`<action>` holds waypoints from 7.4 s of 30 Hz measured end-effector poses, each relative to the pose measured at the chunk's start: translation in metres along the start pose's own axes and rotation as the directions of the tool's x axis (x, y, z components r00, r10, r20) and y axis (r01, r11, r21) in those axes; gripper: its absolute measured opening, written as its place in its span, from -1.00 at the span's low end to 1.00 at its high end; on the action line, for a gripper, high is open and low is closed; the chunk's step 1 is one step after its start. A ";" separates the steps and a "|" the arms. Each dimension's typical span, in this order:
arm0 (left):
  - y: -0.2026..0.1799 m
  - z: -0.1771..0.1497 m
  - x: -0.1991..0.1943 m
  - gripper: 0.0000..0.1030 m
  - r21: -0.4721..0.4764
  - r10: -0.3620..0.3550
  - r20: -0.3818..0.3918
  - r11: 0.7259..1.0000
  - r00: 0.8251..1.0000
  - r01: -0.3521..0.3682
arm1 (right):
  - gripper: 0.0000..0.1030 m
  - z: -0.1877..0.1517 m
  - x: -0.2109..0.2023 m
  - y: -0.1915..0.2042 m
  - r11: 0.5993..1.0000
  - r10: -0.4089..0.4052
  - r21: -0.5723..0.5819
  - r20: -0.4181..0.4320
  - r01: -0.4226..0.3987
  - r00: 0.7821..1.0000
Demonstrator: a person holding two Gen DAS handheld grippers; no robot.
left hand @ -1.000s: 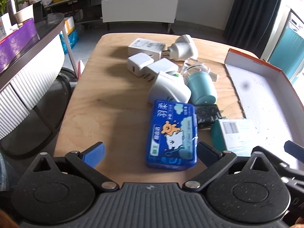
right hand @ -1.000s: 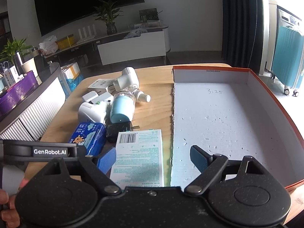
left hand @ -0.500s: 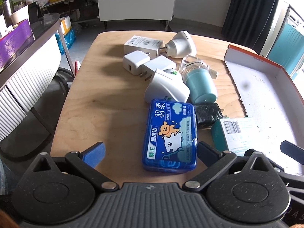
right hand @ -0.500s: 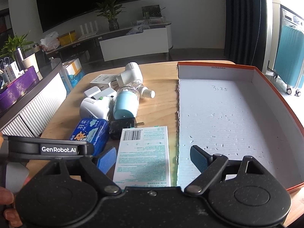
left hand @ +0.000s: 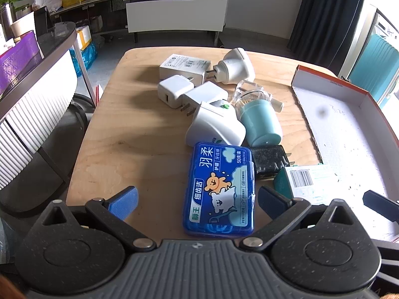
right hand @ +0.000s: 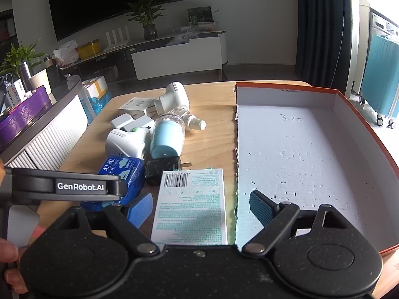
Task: Organize rigid objects
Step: 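Move left tool to blue tissue pack while right tool approaches teal barcode box, then close left tool on blue tissue pack while right tool grips teal barcode box, then carry blue pack with left tool while right tool carries teal box into orange-rimmed box, then lower and release blue pack with left tool while right tool releases teal box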
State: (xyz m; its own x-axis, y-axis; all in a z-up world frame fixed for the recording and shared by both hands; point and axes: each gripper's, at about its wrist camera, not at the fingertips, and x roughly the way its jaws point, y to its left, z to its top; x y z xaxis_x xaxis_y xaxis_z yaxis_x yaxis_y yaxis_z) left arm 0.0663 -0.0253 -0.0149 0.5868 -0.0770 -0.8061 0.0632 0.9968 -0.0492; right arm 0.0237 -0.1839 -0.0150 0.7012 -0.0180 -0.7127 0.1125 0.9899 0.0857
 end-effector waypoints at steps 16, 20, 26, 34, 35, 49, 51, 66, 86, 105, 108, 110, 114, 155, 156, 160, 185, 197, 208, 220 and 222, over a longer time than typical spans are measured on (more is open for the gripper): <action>0.001 -0.002 0.013 1.00 0.005 -0.013 -0.011 1.000 1.000 0.013 | 0.94 0.001 0.013 0.000 1.000 0.008 -0.001 -0.037 -0.008 0.999; 0.001 -0.003 0.022 0.83 0.011 -0.021 -0.021 1.000 1.000 0.021 | 0.94 0.001 0.022 0.003 1.000 0.019 -0.011 -0.074 -0.019 0.997; -0.002 -0.006 0.020 0.31 0.056 -0.039 0.021 0.998 0.999 0.038 | 0.94 0.002 0.039 0.004 0.999 0.035 0.001 -0.132 -0.036 0.991; 0.005 -0.009 0.014 0.22 0.032 -0.058 0.043 0.998 0.997 0.057 | 0.68 0.002 0.045 0.004 0.998 0.060 -0.009 -0.136 -0.062 0.989; 0.005 -0.009 0.012 0.22 0.030 -0.058 0.049 0.998 0.997 0.056 | 0.66 0.003 0.043 0.004 0.998 0.058 -0.012 -0.129 -0.060 0.990; 0.010 0.002 -0.011 0.21 0.053 -0.089 0.093 0.995 0.992 0.084 | 0.64 0.027 0.011 -0.014 0.998 0.067 0.016 -0.035 -0.067 0.997; 0.006 0.004 -0.015 0.21 0.066 -0.087 0.106 0.995 0.990 0.081 | 0.64 0.031 0.008 -0.017 0.998 0.066 0.017 -0.022 -0.065 0.998; -0.038 0.019 -0.029 0.22 0.068 -0.130 0.158 0.990 0.979 0.121 | 0.64 0.041 -0.007 -0.058 0.999 -0.009 0.034 0.026 0.009 1.000; -0.116 0.039 -0.021 0.22 0.120 -0.239 0.157 0.968 0.958 0.222 | 0.64 0.056 -0.016 -0.119 0.993 -0.105 0.062 0.046 0.102 0.993; -0.144 0.047 -0.017 0.22 0.135 -0.261 0.145 0.961 0.954 0.242 | 0.64 0.067 -0.013 -0.149 0.988 -0.134 0.087 0.056 0.129 0.989; -0.146 0.048 -0.016 0.22 0.136 -0.260 0.140 0.961 0.955 0.242 | 0.64 0.069 -0.012 -0.151 0.988 -0.131 0.087 0.054 0.126 0.990; -0.147 0.049 -0.015 0.22 0.139 -0.260 0.138 0.960 0.956 0.242 | 0.64 0.071 -0.012 -0.152 0.988 -0.134 0.084 0.057 0.129 0.989; -0.150 0.052 -0.012 0.22 0.132 -0.269 0.128 0.959 0.955 0.253 | 0.64 0.076 -0.011 -0.154 0.987 -0.141 0.082 0.061 0.136 0.988; -0.169 0.068 0.004 0.22 0.158 -0.281 0.111 0.952 0.953 0.262 | 0.64 0.101 0.017 -0.166 0.981 -0.183 0.075 0.041 0.179 0.982; -0.169 0.068 0.005 0.22 0.158 -0.281 0.109 0.952 0.954 0.262 | 0.64 0.101 0.018 -0.167 0.981 -0.183 0.075 0.039 0.180 0.982; -0.170 0.069 0.007 0.22 0.156 -0.281 0.104 0.952 0.954 0.263 | 0.64 0.100 0.023 -0.168 0.980 -0.187 0.076 0.031 0.185 0.982; -0.173 0.080 0.027 0.22 0.143 -0.278 0.075 0.954 0.958 0.265 | 0.64 0.125 0.069 -0.171 0.979 -0.196 0.053 -0.003 0.196 0.981; -0.191 0.091 0.044 0.22 0.165 -0.289 0.059 0.947 0.956 0.276 | 0.72 0.133 0.051 -0.190 0.974 -0.219 0.080 0.083 0.212 0.972; -0.205 0.087 0.038 0.75 0.207 -0.307 0.056 0.935 0.950 0.289 | 0.76 0.116 0.018 -0.198 0.963 -0.247 0.135 0.101 0.233 0.964; -0.168 0.070 0.006 0.96 0.144 -0.222 0.067 0.967 0.973 0.211 | 0.78 0.096 -0.004 -0.178 0.965 -0.224 0.158 0.091 0.208 0.970; -0.162 0.066 0.002 0.96 0.143 -0.214 0.061 0.969 0.975 0.204 | 0.78 0.092 -0.006 -0.172 0.967 -0.221 0.150 0.083 0.207 0.972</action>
State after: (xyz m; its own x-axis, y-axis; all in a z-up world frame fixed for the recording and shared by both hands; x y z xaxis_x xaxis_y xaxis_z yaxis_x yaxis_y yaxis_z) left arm 0.1107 -0.1880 0.0305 0.6080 -0.2898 -0.7392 0.2962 0.9466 -0.1275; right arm 0.0652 -0.3667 0.0390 0.7151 -0.2479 -0.6535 0.3594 0.9324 0.0396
